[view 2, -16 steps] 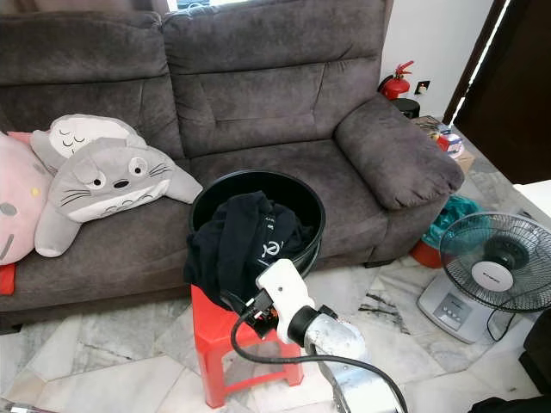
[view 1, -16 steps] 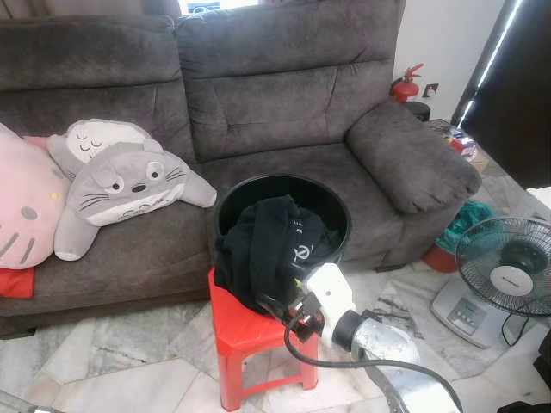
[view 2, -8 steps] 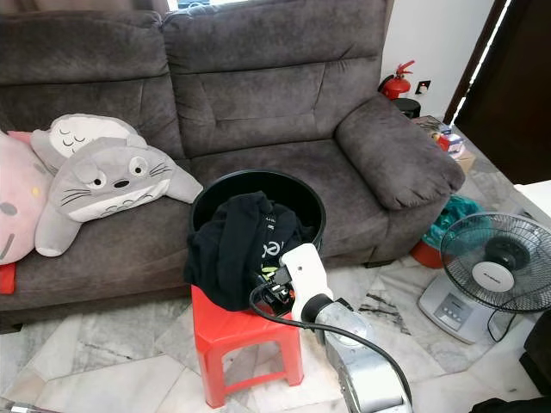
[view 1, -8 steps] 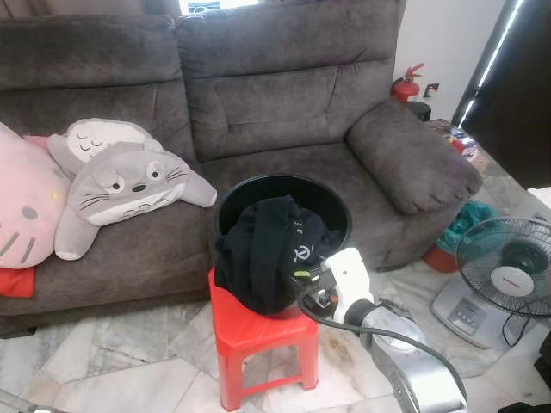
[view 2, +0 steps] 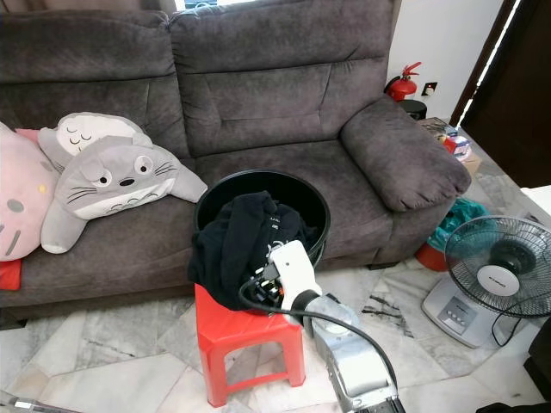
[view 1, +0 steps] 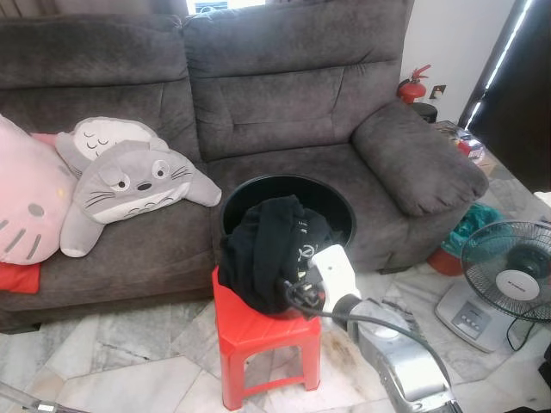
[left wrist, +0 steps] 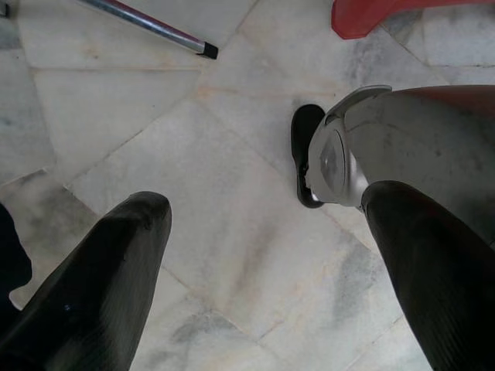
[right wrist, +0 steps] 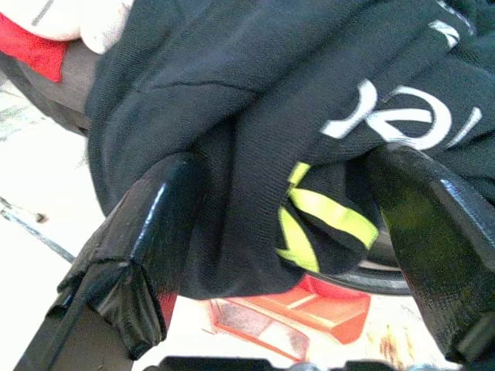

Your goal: Hang hanger

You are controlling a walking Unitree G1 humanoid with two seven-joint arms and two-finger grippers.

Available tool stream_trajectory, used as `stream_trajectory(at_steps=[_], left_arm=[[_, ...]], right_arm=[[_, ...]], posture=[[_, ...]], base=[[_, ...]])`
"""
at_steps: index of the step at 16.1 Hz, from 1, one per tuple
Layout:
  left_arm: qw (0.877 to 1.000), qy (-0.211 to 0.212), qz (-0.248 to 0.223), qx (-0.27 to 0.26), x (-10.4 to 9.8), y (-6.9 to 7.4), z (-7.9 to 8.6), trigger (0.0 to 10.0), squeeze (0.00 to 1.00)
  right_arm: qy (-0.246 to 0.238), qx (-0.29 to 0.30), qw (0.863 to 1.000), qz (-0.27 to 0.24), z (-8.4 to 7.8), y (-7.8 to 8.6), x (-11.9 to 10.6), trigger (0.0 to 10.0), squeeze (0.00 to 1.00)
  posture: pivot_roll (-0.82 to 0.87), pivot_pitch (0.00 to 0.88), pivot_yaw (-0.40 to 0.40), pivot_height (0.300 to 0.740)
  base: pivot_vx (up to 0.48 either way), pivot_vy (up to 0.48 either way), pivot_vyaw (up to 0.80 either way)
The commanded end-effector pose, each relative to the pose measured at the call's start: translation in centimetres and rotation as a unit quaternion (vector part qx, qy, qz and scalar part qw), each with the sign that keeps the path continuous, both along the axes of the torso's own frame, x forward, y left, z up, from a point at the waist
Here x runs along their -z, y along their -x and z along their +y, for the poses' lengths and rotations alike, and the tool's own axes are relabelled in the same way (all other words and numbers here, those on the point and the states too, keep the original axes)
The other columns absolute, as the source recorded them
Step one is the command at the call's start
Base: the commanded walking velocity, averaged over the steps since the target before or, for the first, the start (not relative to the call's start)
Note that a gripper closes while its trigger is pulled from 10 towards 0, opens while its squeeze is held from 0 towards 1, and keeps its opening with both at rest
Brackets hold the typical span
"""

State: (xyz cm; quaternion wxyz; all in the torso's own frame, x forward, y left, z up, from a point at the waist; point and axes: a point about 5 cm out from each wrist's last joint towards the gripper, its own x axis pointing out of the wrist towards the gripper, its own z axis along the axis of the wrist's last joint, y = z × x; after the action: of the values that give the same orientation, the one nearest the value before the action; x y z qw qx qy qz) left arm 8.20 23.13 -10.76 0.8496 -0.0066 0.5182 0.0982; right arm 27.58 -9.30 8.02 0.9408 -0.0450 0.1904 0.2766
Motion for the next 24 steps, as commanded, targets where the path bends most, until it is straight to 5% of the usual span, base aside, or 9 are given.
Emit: stream_trajectory(at_steps=[1, 6, 7, 8, 24], left_arm=[[1.0, -0.001, 0.008, 0.001, 0.1, 0.4, -0.1, 10.0, 0.0], [1.0, 0.001, 0.009, 0.001, 0.1, 0.4, -0.2, 10.0, 0.0], [1.0, 0.001, 0.01, 0.002, 0.1, 0.4, -0.2, 10.0, 0.0], [1.0, 0.001, 0.01, 0.002, 0.1, 0.4, -0.2, 10.0, 0.0], [1.0, 0.001, 0.012, 0.005, 0.2, 0.5, -0.2, 10.0, 0.0]], right_arm=[[0.005, 0.009, 1.0, -0.002, -0.2, -0.4, -0.1, 10.0, 0.0], [0.019, 0.044, 0.999, 0.011, -0.8, -1.1, 0.3, 10.0, 0.0], [0.02, 0.041, 0.999, 0.017, -0.7, -1.1, 0.4, 2.7, 0.0], [0.015, 0.033, 0.999, 0.015, -0.5, -1.0, 0.4, 0.0, 0.0], [0.009, 0.011, 1.0, 0.01, 0.5, -1.3, 0.1, 0.0, 0.0]], posture=[[-0.17, 0.0, 0.006, 0.732], [-0.16, 0.0, 0.003, 0.732], [-0.16, 0.0, 0.004, 0.732], [-0.16, 0.0, 0.004, 0.732], [-0.16, 0.0, 0.003, 0.732]], base=[[0.0, 0.0, 0.0], [0.0, 0.0, 0.0], [0.0, 0.0, 0.0], [0.0, 0.0, 0.0], [0.0, 0.0, 0.0]])
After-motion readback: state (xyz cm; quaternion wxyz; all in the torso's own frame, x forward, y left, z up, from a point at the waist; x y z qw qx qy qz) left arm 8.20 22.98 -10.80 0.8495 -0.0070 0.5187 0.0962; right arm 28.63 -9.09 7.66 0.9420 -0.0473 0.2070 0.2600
